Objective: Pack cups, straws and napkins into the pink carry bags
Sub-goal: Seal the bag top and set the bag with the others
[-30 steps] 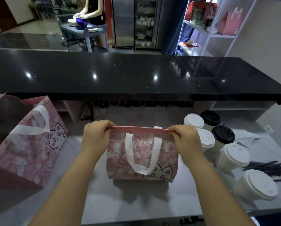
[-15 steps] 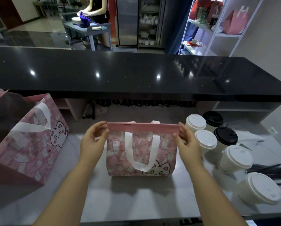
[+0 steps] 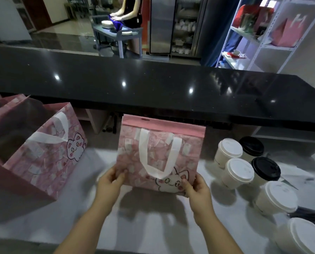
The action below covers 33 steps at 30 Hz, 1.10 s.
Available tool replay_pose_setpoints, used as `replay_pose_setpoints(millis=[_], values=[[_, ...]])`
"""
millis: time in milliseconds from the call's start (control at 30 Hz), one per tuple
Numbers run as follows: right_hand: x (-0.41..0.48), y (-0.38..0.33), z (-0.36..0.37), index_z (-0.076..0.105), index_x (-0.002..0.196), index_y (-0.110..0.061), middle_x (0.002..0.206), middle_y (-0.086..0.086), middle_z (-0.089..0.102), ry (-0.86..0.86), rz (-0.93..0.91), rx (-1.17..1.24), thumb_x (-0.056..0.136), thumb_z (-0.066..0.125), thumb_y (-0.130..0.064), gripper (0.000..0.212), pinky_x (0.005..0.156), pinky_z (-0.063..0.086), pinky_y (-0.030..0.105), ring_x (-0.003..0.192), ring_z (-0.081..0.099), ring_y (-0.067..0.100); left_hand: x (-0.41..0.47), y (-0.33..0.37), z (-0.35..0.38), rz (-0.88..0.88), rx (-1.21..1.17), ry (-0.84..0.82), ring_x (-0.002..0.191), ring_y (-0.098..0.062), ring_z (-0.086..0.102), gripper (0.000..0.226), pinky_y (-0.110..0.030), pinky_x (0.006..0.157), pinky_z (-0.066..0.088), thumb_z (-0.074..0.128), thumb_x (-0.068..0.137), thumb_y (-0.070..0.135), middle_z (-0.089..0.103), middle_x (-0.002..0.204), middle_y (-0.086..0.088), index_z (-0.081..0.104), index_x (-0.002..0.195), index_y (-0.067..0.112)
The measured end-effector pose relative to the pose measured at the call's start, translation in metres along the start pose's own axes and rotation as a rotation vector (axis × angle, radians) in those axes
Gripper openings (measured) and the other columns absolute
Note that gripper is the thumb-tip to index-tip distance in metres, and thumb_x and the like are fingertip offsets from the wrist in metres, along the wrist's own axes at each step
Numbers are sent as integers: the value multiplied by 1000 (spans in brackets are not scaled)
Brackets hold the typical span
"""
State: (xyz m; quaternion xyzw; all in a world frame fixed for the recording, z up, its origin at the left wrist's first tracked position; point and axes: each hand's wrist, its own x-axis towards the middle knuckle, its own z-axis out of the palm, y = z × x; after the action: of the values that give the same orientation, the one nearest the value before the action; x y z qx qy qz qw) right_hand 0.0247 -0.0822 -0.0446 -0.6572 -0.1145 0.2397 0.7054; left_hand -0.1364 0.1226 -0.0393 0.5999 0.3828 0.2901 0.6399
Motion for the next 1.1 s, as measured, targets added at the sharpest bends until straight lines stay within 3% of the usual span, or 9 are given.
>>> replay_pose_setpoints(millis=[167, 267, 433, 567, 700, 833, 900, 1000, 1100], values=[[28, -52, 49, 61, 110, -28, 104, -6, 73, 4, -130, 145, 91, 62, -6, 29, 70, 57, 22, 95, 69, 12, 10, 53, -15, 80, -129, 156, 78, -7, 70, 16, -17, 67, 55, 56, 95, 10, 75, 85, 8, 68, 106, 13], [38, -86, 82, 58, 116, -19, 105, -7, 72, -64, -193, 182, 93, 59, -7, 26, 79, 59, 31, 99, 68, 14, 9, 88, -35, 169, -145, 241, 82, -8, 70, 17, -16, 66, 55, 54, 98, 17, 75, 91, 6, 68, 106, 18], [38, -144, 149, 61, 112, -18, 101, -6, 73, -225, -241, 213, 92, 62, -12, 21, 72, 60, 29, 94, 70, 15, -1, 139, -91, 277, -240, 374, 96, -17, 71, 26, -33, 76, 58, 58, 95, 23, 73, 107, 1, 61, 120, 20], [15, -178, 211, 65, 108, -22, 104, -3, 73, -390, -264, 226, 91, 63, -15, 19, 75, 60, 36, 97, 70, 19, -22, 169, -153, 379, -282, 465, 92, -21, 71, 22, -33, 70, 58, 64, 87, 30, 74, 104, -1, 63, 109, 27], [-30, -195, 289, 68, 109, -20, 107, 5, 72, -629, -239, 296, 89, 62, -14, 22, 67, 59, 32, 95, 71, 23, -56, 188, -237, 453, -304, 602, 86, -17, 72, 16, -29, 64, 57, 63, 88, 31, 75, 98, 4, 69, 97, 43], [-100, -183, 387, 70, 106, -20, 104, 8, 73, -821, -183, 308, 92, 57, -11, 20, 63, 59, 35, 91, 71, 26, -113, 192, -346, 461, -307, 764, 84, -14, 73, 33, -26, 60, 56, 67, 78, 42, 75, 97, 2, 67, 110, 34], [-144, -167, 442, 68, 109, -19, 104, 8, 73, -878, -154, 311, 94, 56, -10, 22, 66, 61, 40, 90, 71, 25, -144, 186, -410, 456, -295, 831, 85, -16, 73, 23, -29, 63, 57, 66, 85, 37, 75, 98, -1, 68, 108, 34], [-214, -141, 522, 66, 112, -10, 102, 9, 74, -974, -99, 356, 93, 54, -3, 24, 67, 61, 35, 89, 71, 23, -192, 176, -505, 431, -262, 929, 90, -18, 72, 23, -35, 71, 56, 63, 91, 32, 75, 99, -1, 65, 114, 30], [-281, -118, 595, 69, 108, -10, 106, 14, 72, -1088, -49, 368, 88, 59, -6, 23, 76, 60, 43, 95, 70, 29, -235, 164, -586, 427, -259, 1027, 80, -8, 72, 14, -27, 62, 56, 62, 92, 30, 76, 90, 8, 65, 106, 33]])
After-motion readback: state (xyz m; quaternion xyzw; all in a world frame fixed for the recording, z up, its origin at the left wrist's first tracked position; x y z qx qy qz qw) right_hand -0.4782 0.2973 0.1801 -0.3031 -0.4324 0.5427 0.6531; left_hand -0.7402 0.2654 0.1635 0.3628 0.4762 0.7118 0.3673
